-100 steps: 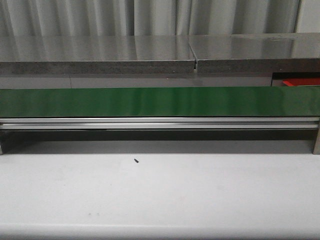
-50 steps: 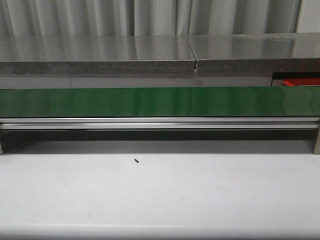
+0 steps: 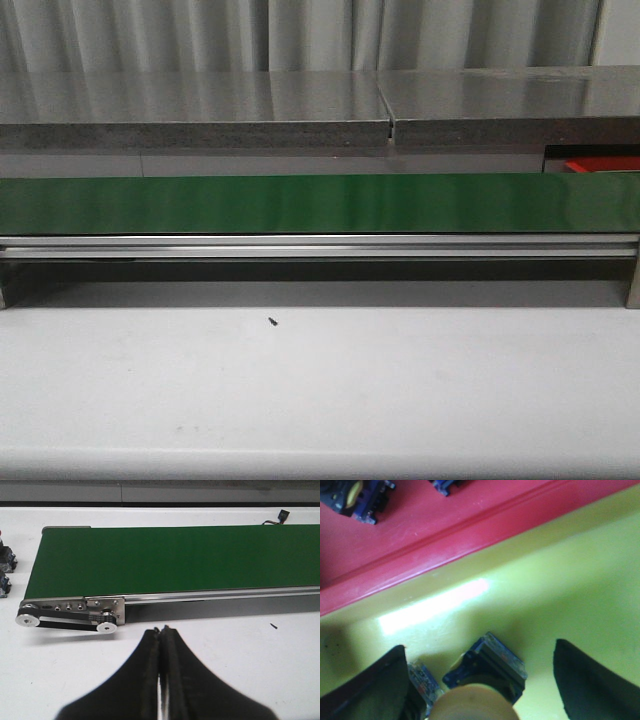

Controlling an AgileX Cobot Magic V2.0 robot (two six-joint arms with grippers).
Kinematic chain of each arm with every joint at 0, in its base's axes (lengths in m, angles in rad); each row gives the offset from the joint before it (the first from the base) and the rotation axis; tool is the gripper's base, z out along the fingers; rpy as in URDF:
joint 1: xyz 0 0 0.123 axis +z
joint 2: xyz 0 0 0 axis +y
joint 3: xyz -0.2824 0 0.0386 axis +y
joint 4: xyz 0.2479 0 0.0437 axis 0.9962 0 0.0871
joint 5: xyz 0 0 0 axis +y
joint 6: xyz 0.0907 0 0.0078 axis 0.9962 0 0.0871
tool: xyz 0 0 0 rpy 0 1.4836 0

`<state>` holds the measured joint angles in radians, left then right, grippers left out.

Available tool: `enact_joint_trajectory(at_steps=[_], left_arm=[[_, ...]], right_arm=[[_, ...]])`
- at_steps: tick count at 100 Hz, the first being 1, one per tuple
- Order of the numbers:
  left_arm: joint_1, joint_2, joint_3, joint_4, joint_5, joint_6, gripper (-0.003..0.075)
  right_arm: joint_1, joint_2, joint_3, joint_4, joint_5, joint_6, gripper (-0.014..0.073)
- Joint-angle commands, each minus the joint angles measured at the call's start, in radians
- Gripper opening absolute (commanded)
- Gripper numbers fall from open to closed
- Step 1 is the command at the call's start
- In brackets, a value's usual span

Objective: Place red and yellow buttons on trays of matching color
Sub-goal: 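Place the yellow button in the yellow tray and release it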

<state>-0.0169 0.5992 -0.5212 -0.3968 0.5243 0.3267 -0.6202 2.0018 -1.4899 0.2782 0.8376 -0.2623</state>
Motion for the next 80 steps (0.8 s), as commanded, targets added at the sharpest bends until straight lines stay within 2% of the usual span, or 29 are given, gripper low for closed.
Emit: enact_joint_trajectory(at_steps=[1, 22, 48, 62, 80], left_arm=[[-0.01, 0.001, -0.025, -0.024, -0.068, -0.003, -0.0019], [-0.01, 0.001, -0.025, -0.024, -0.068, -0.003, -0.0019], [-0.01, 0.001, -0.025, -0.024, -0.068, -0.003, -0.0019], [-0.01, 0.001, -0.025, -0.024, -0.068, -0.003, -0.0019], [-0.01, 0.001, -0.025, -0.024, -0.068, -0.003, -0.0019]], right_arm=[[0.0, -0.097, -0.031, 0.023, -0.02, -0.013, 0.0615], [0.037, -0.228, -0.031, 0.025, -0.046, -0.023, 0.0615], [0.208, -0.415, -0.012, 0.025, -0.053, -0.069, 0.0615], [0.312, -0.53, 0.077, 0.025, -0.086, -0.088, 0.0615], [0.426, -0.695, 0.28, 0.022, -0.167, -0.09, 0.0615]])
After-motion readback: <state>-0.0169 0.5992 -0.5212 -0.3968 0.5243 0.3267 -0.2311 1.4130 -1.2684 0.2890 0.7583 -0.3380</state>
